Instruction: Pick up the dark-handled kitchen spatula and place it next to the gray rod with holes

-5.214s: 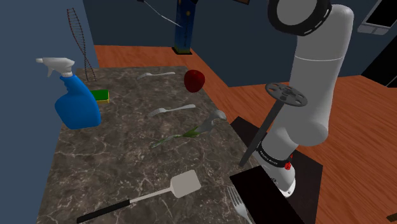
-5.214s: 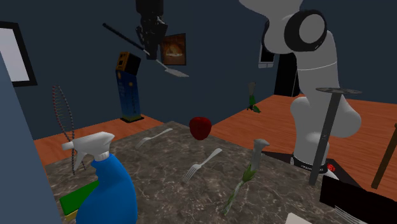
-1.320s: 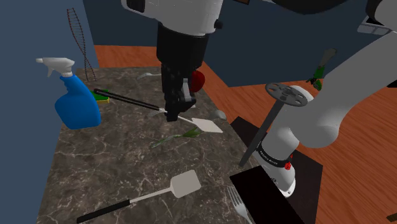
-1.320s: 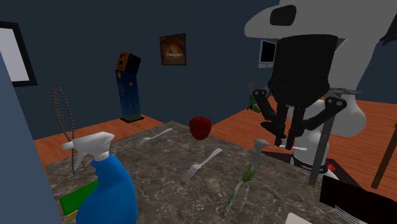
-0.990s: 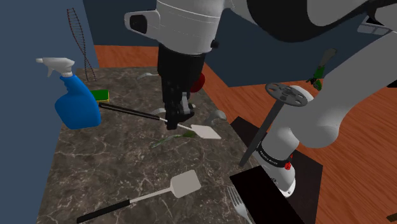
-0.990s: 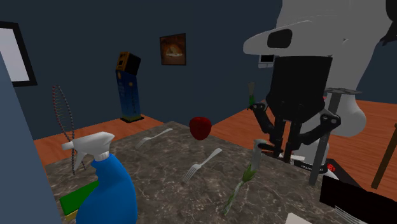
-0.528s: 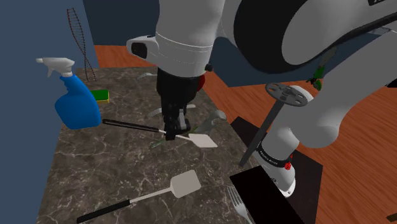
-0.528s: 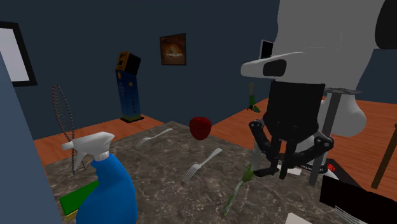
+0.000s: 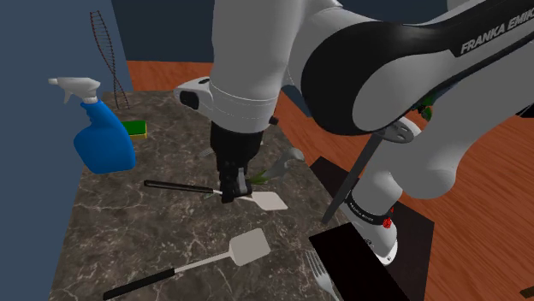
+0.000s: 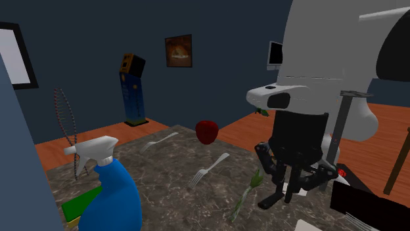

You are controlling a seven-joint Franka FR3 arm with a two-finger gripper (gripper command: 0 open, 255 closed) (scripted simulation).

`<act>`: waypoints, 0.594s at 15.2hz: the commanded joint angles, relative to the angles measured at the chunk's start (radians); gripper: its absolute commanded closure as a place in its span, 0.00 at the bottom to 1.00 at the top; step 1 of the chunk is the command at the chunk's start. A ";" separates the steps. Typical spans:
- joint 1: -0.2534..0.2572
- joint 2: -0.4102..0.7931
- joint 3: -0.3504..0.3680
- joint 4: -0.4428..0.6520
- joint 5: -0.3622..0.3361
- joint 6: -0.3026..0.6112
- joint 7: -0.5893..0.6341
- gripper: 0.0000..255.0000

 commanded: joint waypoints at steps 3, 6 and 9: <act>0.002 0.017 0.009 -0.043 0.002 0.060 0.002 1.00; 0.001 0.037 0.016 -0.068 0.002 0.105 0.004 1.00; 0.000 0.059 0.023 -0.092 0.000 0.151 0.007 1.00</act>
